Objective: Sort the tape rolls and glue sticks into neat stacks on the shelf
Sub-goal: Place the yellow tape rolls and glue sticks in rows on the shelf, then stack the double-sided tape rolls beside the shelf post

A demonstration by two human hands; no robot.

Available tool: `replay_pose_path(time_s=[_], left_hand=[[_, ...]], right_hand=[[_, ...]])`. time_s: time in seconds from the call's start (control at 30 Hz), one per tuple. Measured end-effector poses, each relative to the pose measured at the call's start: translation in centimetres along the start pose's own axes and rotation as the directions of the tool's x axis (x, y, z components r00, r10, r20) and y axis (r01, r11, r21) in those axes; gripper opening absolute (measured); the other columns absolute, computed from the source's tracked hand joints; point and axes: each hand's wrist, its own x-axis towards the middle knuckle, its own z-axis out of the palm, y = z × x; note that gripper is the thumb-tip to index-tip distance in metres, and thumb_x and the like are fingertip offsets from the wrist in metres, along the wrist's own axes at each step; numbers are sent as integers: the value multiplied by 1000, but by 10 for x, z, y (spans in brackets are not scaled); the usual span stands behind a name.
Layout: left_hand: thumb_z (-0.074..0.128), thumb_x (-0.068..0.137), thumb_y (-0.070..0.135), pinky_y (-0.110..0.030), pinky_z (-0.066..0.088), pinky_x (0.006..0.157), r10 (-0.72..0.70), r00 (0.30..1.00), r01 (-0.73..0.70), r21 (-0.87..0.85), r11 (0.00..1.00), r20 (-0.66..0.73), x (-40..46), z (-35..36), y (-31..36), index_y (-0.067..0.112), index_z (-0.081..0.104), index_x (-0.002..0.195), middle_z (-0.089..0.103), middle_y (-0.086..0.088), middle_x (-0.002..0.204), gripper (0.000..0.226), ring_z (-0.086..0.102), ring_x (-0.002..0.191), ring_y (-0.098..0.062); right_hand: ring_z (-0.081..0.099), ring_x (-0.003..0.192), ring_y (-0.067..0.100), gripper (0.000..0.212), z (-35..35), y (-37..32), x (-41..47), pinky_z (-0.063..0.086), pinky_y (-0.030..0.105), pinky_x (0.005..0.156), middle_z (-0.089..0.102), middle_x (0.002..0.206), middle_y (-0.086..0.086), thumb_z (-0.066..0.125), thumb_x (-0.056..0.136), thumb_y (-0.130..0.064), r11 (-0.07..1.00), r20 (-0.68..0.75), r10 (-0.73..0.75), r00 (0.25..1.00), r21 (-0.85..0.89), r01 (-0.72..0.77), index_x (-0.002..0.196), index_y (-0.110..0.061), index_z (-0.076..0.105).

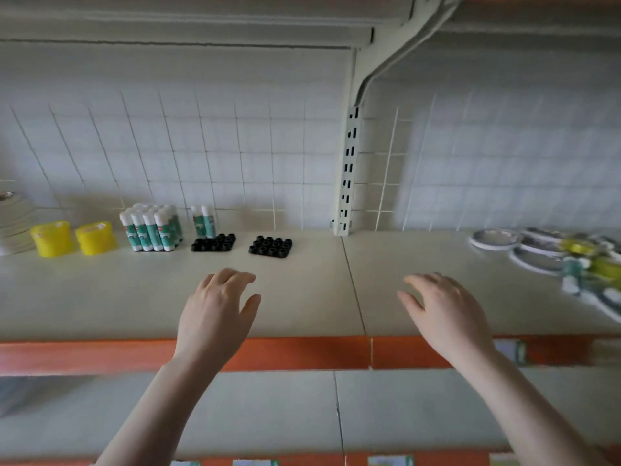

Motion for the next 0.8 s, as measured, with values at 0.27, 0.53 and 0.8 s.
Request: replay_pose_path(time_s=[0.27, 0.53, 0.8], left_hand=[[66, 85, 24, -37, 44, 79, -38, 998, 38, 3, 999, -47, 4, 86, 157, 15, 66, 111, 63, -1, 113, 28, 56, 105, -26], [66, 85, 24, -35, 45, 83, 4, 1000, -3, -27, 1000, 22, 26, 147, 294, 16, 65, 111, 62, 1, 113, 28, 55, 106, -25], [57, 90, 28, -31, 44, 86, 102, 983, -103, -3, 995, 153, 49, 185, 350, 20, 59, 120, 57, 5, 122, 31, 49, 115, -18]], right_hand=[[63, 62, 33, 17, -16, 182, 10, 52, 37, 53, 66, 69, 11, 81, 66, -15, 995, -177, -98, 979, -25, 95, 78, -9, 70], [62, 64, 31, 11, -44, 324, 25, 50, 34, 53, 67, 74, 9, 76, 72, -14, 995, -208, -95, 973, 5, 99, 80, -11, 69], [62, 64, 30, 13, -50, 373, 17, 51, 33, 55, 67, 76, 9, 74, 73, -8, 995, -264, -83, 961, 32, 95, 85, -6, 71]])
